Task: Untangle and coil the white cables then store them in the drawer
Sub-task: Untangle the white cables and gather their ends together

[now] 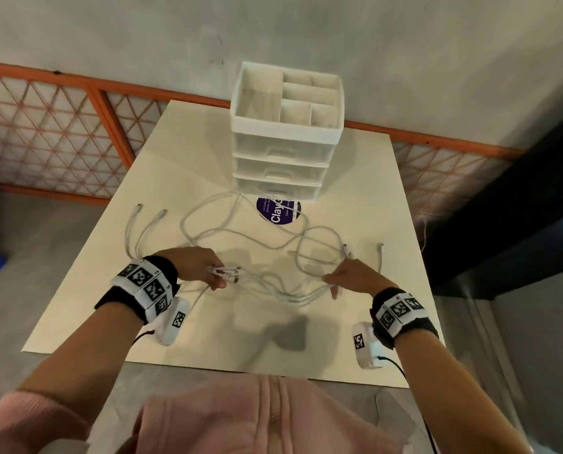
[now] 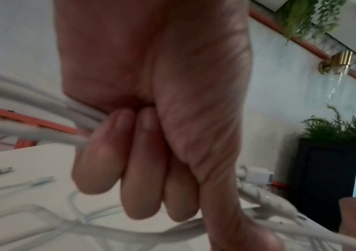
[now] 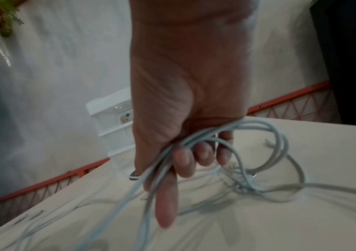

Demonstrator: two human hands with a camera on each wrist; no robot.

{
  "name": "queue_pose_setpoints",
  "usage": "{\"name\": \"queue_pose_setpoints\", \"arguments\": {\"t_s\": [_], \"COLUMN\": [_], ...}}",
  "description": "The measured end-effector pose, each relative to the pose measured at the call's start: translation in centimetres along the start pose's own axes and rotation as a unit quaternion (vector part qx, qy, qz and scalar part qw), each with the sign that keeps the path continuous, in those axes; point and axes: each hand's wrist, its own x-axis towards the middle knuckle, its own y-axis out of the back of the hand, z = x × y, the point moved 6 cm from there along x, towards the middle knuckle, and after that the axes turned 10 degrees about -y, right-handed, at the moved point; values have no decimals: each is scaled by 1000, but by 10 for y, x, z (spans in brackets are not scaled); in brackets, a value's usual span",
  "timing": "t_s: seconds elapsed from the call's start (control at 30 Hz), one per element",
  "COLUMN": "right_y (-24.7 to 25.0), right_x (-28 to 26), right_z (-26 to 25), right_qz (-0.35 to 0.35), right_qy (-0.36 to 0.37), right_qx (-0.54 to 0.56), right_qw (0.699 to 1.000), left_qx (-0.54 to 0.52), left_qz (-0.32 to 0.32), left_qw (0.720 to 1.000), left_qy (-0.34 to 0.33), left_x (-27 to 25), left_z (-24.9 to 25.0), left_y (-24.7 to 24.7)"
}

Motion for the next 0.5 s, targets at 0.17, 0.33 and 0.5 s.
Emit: {"name": "queue_pose_setpoints", "arguments": {"t_s": [0.17, 0.33, 0.5], "right_y": [-18, 12, 3], "right_x": [10, 26, 45], "right_z": [0, -18, -22], "right_qz": [-68, 121, 117], "right_qy": [-73, -19, -52], "right_qx": [-158, -59, -98], "right_qw": [982, 991, 987], "left_qx": [-13, -7, 16], "left_qz": [-20, -20, -6], "left_qw": [1000, 1000, 1000], "left_qy": [-6, -12, -12], "left_x": [4, 2, 3], "left_z": [5, 11, 14], "left_y": [-10, -12, -8]}}
